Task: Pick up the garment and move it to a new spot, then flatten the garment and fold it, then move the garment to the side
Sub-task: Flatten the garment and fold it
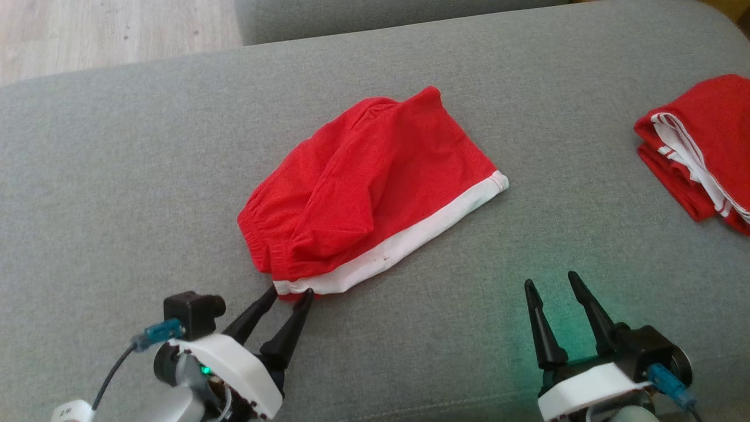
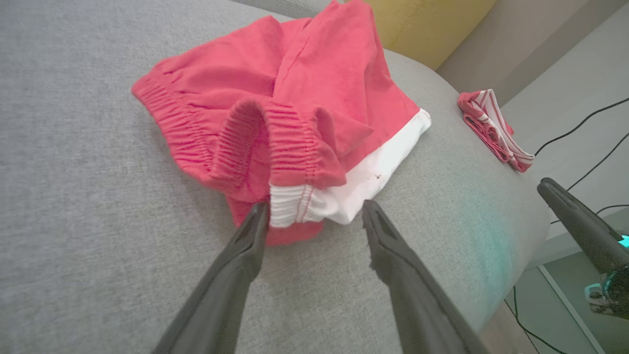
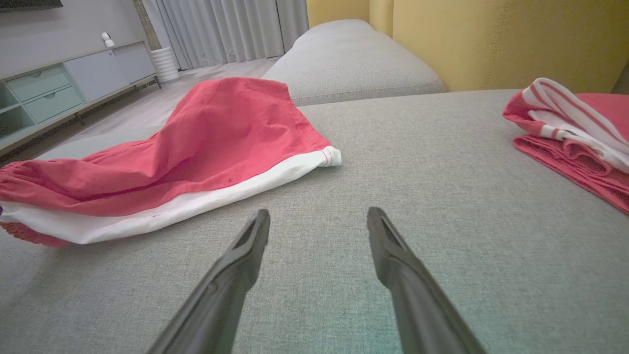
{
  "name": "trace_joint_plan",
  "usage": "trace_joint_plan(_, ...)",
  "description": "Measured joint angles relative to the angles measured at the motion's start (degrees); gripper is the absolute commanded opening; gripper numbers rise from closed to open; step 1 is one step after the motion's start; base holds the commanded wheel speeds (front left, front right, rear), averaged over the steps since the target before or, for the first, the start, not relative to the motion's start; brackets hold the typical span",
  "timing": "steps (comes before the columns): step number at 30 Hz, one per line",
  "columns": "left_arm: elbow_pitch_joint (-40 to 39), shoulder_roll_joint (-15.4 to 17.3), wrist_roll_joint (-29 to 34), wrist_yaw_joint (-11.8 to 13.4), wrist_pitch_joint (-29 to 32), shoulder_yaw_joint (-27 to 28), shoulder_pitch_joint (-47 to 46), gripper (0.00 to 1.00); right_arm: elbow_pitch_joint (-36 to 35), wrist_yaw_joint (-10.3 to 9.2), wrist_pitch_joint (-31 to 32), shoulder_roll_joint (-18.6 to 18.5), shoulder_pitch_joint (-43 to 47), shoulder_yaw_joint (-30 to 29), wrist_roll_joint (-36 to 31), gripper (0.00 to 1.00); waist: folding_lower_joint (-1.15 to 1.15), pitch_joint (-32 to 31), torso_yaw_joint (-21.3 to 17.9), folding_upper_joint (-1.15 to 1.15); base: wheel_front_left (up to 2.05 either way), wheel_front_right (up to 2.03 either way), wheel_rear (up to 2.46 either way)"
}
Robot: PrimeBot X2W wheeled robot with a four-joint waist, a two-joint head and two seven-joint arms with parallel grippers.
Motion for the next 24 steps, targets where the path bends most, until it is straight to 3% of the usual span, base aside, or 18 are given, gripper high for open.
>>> trace_joint_plan(2,0.29,-0.02,0.00,-0.43,-0.04,0.01,-0.01,0.75,0.00,0.00,0.00,0.00,0.00,-0.07,-0.05,1.00,0.00,0.02,0.01,0.00,0.00,0.00,0.00)
trace_joint_plan(3,0.53,-0.02,-0.01,-0.45,-0.04,0.00,-0.02,0.42,0.00,0.00,0.00,0.00,0.00,-0.09,-0.05,1.00,0.00,0.01,0.04,0.00,0.00,0.00,0.00)
trace_joint_plan(5,0.90,-0.05,-0.10,-0.76,-0.04,-0.05,-0.03,0.26,0.00,0.00,0.00,0.00,0.00,-0.19,-0.05,1.00,0.00,-0.05,0.14,0.00,0.00,0.00,0.00)
trace_joint_plan(7,1.21,-0.15,-0.09,-0.92,-0.04,-0.21,-0.05,0.01,-0.01,0.00,0.00,0.00,0.00,-0.26,-0.05,1.00,0.00,-0.13,0.32,0.00,0.00,0.00,0.00)
trace_joint_plan(24,5.52,1.66,1.67,-0.46,0.35,-3.70,3.92,0.00,-0.15,0.00,0.00,0.00,1.26,-0.91,-0.04,1.00,0.00,0.01,3.77,0.00,0.00,0.00,0.00)
